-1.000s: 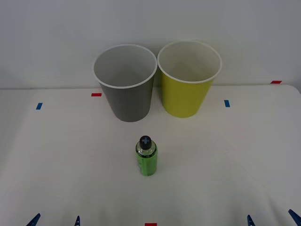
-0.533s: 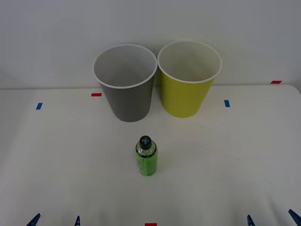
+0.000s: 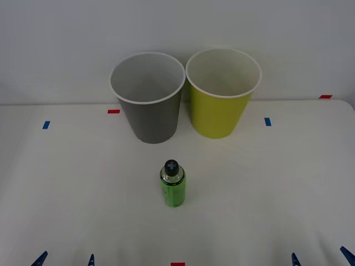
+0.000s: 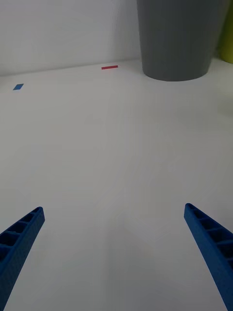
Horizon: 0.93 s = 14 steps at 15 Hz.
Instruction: Put cans in the gray bin and PET bottles in the light green bin.
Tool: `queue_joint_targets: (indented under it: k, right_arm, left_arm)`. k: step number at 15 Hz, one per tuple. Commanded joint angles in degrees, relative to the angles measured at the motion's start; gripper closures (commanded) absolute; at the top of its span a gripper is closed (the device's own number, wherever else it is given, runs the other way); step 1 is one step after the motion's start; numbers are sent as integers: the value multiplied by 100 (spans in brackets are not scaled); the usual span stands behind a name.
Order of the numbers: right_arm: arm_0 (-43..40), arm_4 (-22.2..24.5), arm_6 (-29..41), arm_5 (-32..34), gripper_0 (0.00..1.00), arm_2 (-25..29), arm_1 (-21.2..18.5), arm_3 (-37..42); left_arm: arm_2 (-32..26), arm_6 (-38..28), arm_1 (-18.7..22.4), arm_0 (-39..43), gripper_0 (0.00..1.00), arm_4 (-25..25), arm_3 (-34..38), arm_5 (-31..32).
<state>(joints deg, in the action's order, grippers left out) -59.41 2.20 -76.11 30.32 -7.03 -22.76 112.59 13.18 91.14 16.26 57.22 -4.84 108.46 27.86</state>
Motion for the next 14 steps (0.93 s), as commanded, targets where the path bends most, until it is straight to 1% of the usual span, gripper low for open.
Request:
queue_joint_targets:
  k: [1,14]
  right_arm:
    - [0,0,0,0,0,0,0,0]
    - [0,0,0,0,0,0,0,0]
  left_arm:
    - [0,0,0,0,0,0,0,0]
    - [0,0,0,0,0,0,0,0]
